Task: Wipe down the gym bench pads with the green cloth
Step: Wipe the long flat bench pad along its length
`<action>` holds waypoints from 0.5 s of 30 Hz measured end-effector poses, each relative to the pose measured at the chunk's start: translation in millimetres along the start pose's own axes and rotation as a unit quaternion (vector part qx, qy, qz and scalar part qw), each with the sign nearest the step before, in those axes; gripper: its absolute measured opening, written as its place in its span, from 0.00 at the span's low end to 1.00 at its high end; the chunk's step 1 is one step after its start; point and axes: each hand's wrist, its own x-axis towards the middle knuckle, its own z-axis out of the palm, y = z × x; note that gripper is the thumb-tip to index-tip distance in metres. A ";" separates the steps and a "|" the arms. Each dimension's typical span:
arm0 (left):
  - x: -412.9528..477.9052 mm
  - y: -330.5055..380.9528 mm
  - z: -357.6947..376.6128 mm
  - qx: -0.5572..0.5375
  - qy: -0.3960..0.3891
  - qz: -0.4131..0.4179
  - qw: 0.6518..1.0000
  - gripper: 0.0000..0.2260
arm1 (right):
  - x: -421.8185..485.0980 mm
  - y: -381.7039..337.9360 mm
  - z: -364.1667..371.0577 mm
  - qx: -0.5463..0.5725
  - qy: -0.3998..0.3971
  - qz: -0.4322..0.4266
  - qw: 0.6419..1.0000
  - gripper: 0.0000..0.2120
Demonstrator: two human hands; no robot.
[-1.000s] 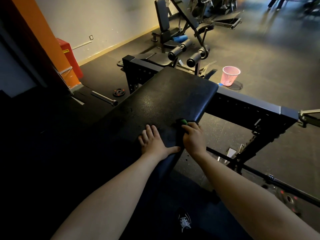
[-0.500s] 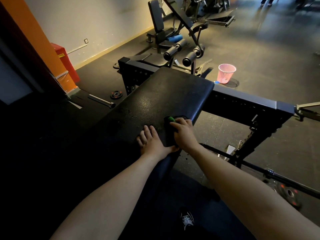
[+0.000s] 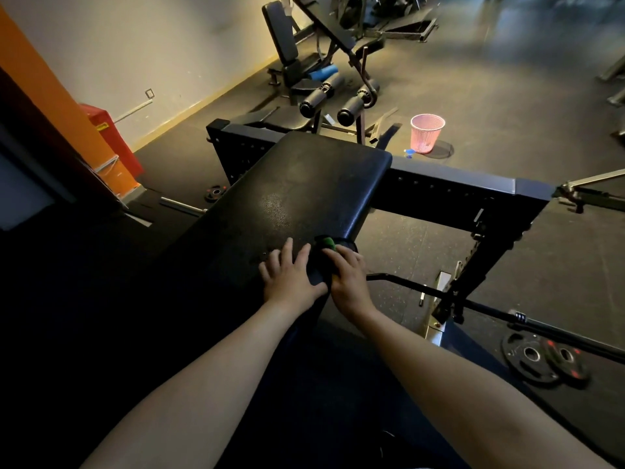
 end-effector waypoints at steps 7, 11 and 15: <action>7.7 31.6 14.4 0.025 0.029 -0.053 0.998 0.35 | 63.8 26.9 -19.9 0.052 0.020 0.033 0.998 0.21; 5.7 40.7 24.6 0.027 0.040 -0.086 0.995 0.33 | 99.0 39.7 -30.7 0.183 0.046 0.173 0.967 0.24; 3.0 46.1 30.7 0.029 0.053 -0.101 0.993 0.32 | 93.4 26.3 -25.2 0.230 0.043 0.219 0.947 0.23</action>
